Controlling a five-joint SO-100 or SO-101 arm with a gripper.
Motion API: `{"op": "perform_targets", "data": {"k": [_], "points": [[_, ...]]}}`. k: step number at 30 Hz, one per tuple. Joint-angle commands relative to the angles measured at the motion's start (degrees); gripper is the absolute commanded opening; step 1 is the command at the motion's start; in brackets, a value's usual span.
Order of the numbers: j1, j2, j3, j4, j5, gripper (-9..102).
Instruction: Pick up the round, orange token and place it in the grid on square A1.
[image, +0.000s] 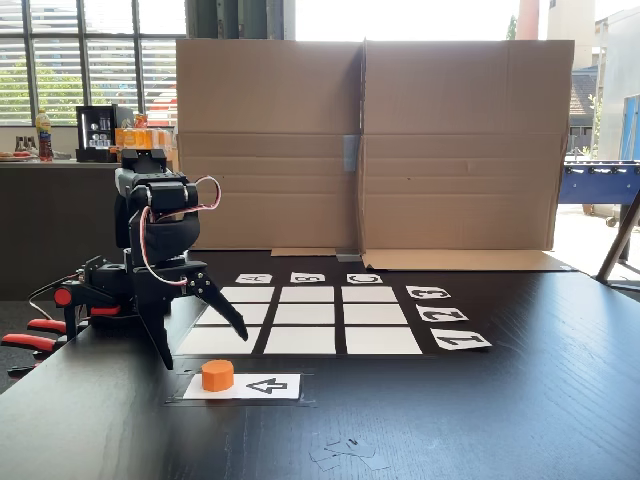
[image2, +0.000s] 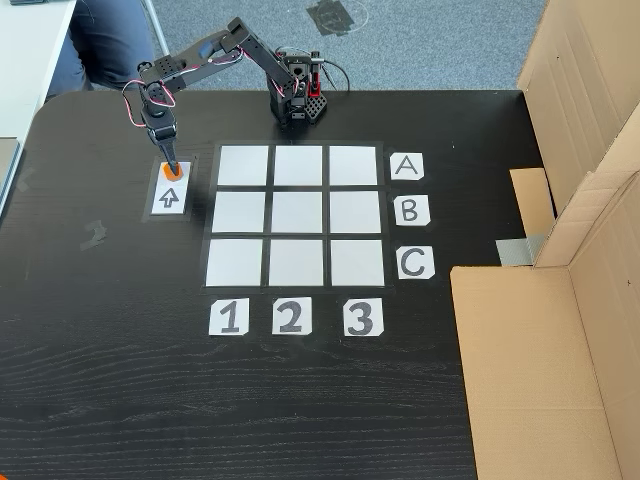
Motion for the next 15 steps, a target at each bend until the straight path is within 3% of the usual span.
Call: {"op": "perform_targets", "data": {"k": [1,15], "points": [[-1.1,0.1,-2.5,-0.5,-0.5,44],[-3.1,-4.4,-4.5,-1.0,-0.1,42]]}}
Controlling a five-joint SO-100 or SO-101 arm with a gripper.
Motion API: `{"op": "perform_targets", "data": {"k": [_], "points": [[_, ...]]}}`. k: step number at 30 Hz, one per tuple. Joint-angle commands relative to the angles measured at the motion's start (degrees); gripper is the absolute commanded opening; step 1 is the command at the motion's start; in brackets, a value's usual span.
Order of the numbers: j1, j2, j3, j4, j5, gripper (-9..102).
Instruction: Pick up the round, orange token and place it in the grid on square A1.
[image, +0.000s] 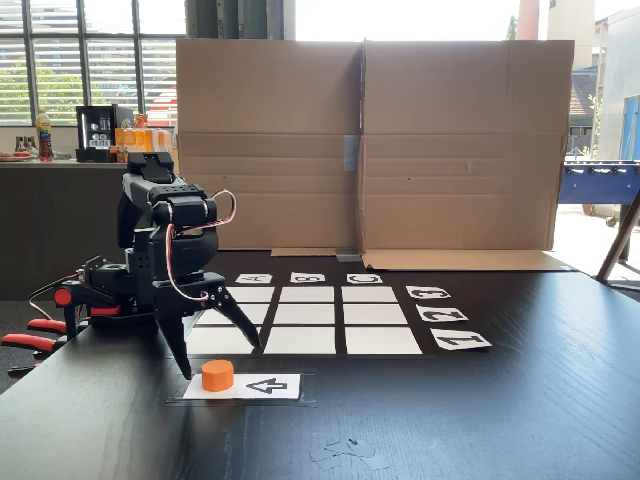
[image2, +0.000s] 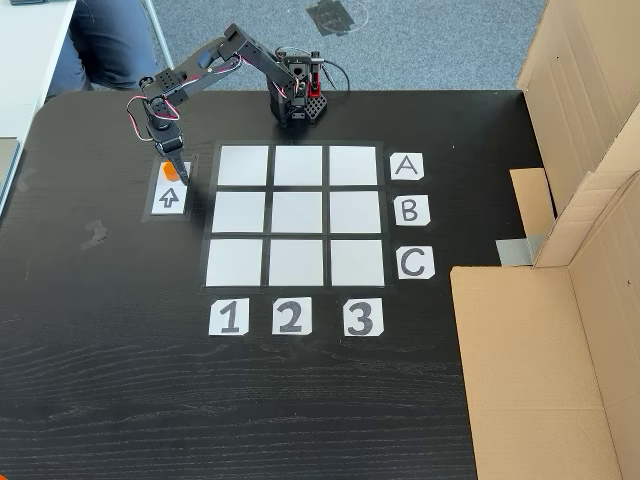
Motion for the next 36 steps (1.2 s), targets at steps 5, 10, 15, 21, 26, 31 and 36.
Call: {"op": "perform_targets", "data": {"k": [5,10,15,21,26,31,36], "points": [[-0.5,-0.6,-4.6,-0.4,0.2,42],[-0.7,-1.2,-4.9,-0.4,0.2,41],[-0.9,-1.8,-5.2,-0.4,0.2,41],[-1.3,-2.0,-5.3,-0.4,0.7,40],[-1.5,-2.4,-5.4,-0.4,0.8,38],[-1.5,-2.4,-5.4,-0.4,0.8,35],[-1.7,-2.5,-5.4,-0.3,0.8,28]]}}
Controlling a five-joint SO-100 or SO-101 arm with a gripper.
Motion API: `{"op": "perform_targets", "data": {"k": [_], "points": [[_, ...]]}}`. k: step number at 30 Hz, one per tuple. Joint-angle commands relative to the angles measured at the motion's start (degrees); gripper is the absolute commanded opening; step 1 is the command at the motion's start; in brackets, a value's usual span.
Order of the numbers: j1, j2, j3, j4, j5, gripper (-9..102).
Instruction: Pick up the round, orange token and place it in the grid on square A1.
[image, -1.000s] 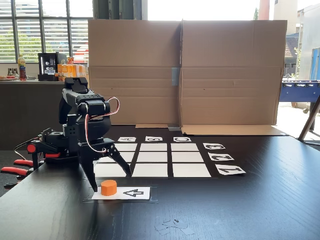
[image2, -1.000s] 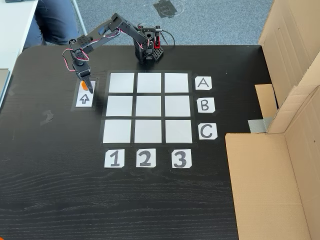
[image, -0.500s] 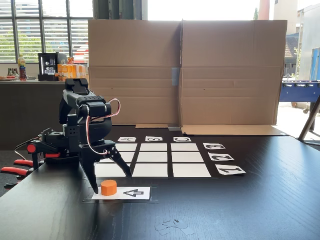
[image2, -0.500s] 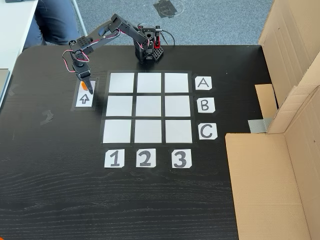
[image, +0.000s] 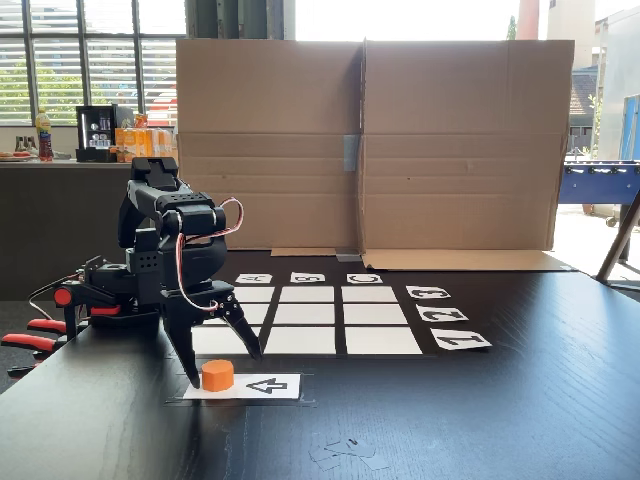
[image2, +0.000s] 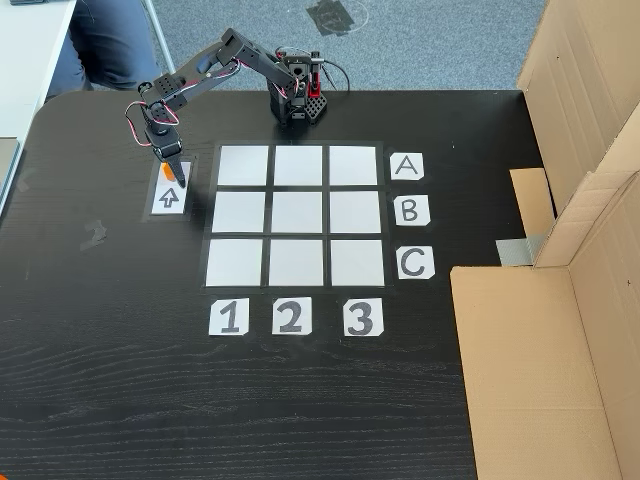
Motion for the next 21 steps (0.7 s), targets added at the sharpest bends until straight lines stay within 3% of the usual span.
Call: {"op": "perform_targets", "data": {"k": [1,8,21], "points": [[-0.7,0.1,-2.2,-0.1,0.4,26],[-0.9,-0.3,-2.2,-0.1,0.4,15],[-0.6,1.4,-2.3,0.4,0.2,10]]}}
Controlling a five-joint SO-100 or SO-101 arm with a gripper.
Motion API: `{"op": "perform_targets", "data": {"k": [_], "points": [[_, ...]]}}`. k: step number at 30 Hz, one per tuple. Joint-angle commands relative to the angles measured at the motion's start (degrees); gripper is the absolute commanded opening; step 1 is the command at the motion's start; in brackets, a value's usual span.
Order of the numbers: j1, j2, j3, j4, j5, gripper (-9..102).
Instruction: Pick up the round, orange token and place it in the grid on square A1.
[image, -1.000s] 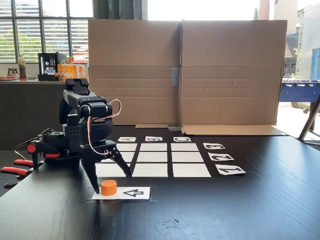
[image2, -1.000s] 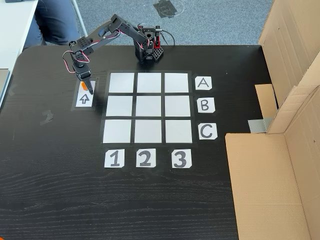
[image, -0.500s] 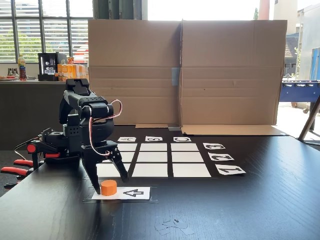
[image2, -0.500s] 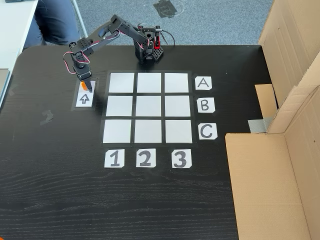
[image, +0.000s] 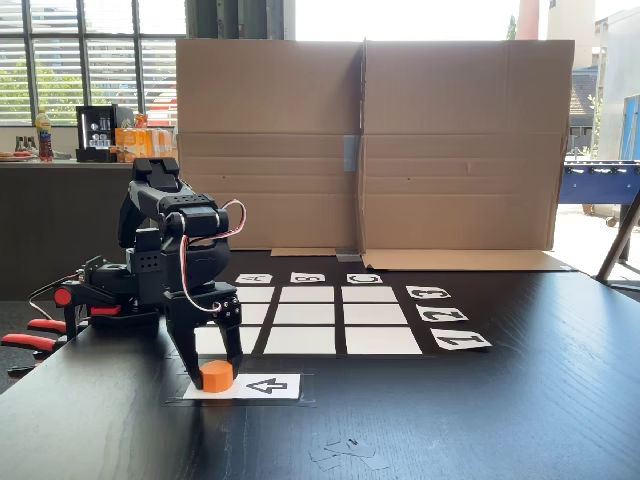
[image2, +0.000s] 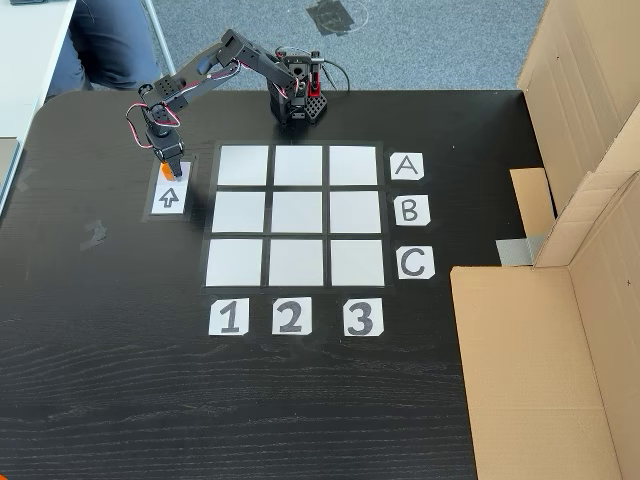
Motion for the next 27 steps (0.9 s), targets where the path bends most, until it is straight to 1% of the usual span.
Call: {"op": "perform_targets", "data": {"k": [1,9,13,19,24,27], "points": [[0.0,2.8,-2.2,0.5,0.2,10],[1.8,11.6,-2.2,3.3,0.1,10],[3.2,18.4,-1.6,5.4,0.1,10],[6.2,29.1,1.0,5.8,0.1,10],[7.9,38.6,4.8,5.8,-0.4,10],[8.3,45.4,10.4,5.8,-1.1,10]]}}
